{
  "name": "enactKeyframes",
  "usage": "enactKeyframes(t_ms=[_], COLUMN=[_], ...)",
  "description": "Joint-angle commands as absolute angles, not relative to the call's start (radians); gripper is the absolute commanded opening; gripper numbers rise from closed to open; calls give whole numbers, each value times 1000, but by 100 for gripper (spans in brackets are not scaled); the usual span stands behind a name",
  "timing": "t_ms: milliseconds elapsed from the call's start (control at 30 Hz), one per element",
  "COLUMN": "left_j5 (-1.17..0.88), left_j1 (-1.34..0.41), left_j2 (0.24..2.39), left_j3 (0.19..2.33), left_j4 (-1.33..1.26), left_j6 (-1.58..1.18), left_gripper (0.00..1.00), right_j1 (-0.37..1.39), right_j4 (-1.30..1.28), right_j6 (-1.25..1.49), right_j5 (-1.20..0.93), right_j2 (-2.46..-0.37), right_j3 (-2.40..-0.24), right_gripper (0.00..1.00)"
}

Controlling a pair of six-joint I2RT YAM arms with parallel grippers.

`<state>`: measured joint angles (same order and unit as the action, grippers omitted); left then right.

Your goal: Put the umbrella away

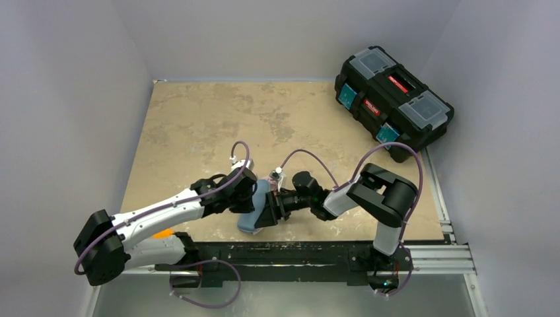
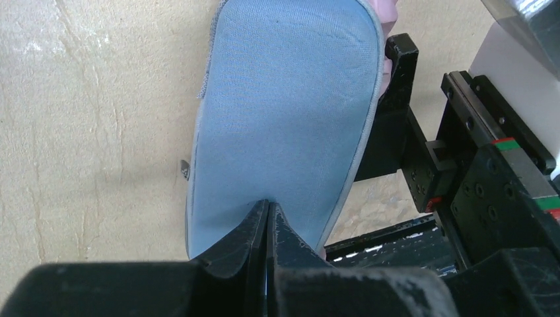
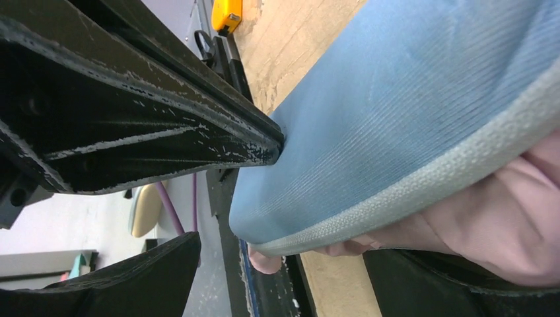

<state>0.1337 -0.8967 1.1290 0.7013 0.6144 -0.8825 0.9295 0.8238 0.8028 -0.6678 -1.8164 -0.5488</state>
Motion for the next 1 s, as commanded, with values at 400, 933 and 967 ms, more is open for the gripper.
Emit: enactKeyframes(t_ms=[400, 933, 967], left_j5=[89, 76, 79], left_j1=[-908, -908, -908], left_j2=[1063, 1031, 1029], left_j3=[592, 521, 520], left_j4=[549, 472, 474], left_j6=[-907, -887, -885], left_gripper=[0, 0, 0], right_j1=[915, 783, 773], right_j4=[595, 497, 482], right_j6=[889, 985, 982], right_j5=[-502, -438, -425], right_j2=[-1802, -1898, -1893], right_j3=[-485, -575, -575], right_gripper=[99, 99, 99])
